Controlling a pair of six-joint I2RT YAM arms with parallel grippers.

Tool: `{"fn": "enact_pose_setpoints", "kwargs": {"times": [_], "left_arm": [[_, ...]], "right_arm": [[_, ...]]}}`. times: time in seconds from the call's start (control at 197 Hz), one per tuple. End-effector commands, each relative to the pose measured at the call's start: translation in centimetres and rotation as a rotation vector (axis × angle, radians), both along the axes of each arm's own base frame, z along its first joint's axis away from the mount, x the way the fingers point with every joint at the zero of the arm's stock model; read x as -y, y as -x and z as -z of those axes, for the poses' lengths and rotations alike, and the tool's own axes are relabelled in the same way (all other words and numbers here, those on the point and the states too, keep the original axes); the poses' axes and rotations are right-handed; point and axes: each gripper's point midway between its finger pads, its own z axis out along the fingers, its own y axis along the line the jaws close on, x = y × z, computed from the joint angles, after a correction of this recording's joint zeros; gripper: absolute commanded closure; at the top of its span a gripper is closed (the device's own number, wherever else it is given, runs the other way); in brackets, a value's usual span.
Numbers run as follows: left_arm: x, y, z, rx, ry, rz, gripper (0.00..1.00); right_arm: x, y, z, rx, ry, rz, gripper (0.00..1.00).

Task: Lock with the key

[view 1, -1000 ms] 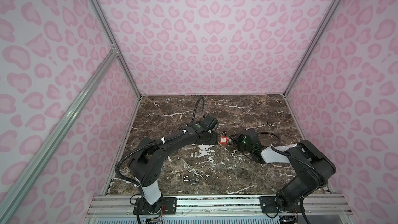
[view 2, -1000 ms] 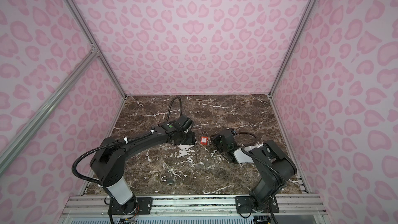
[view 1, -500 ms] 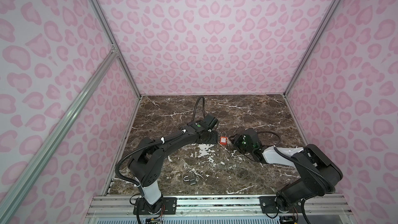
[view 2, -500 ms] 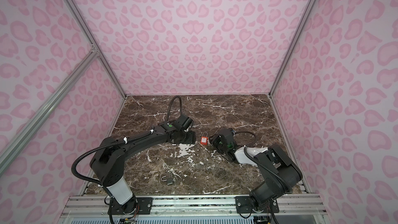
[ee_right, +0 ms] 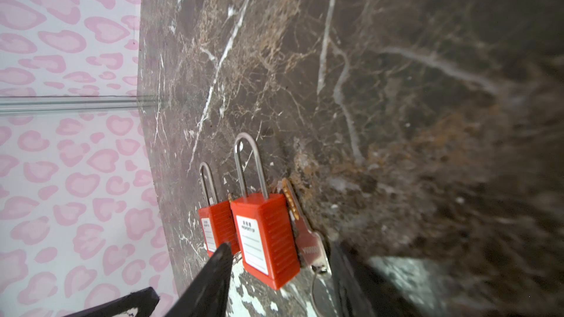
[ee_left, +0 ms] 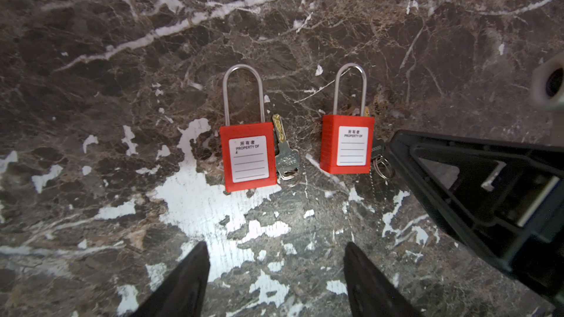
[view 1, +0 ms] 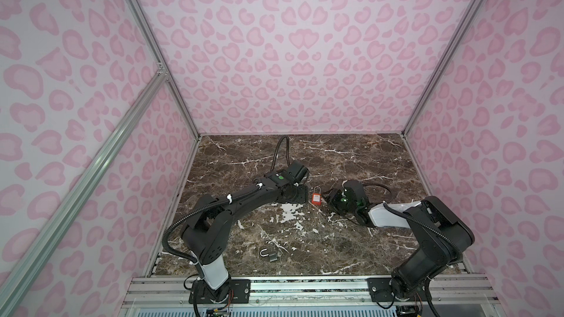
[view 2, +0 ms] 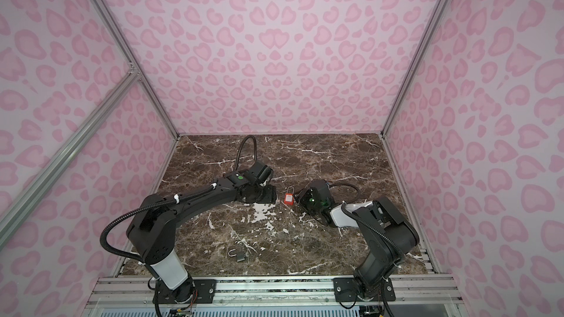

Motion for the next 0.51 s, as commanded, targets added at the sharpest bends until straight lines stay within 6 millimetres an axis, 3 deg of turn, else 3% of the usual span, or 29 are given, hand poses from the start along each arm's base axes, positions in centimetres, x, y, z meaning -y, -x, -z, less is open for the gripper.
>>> {"fn": "enact_pose_setpoints", "kwargs": {"times": [0.0, 0.284, 0.502], "left_arm": [[-0.4, 0.0, -0.3, 0.007, -0.010, -0.003, 0.29], [-0.9, 0.2, -0.5, 0.013, -0.019, -0.007, 0.28], [-1.0, 0.0, -0.6, 0.015, -0.019, -0.011, 0.28]], "right_arm": [[-0.7, 0.1, -0.2, -0.003, -0.045, -0.017, 0.45], [1.3, -0.8, -0.6, 0.019, 0.037, 0.000, 0.45], [0.2, -2.5, -1.1, 0.034, 0.003, -0.077, 0.46]]}}
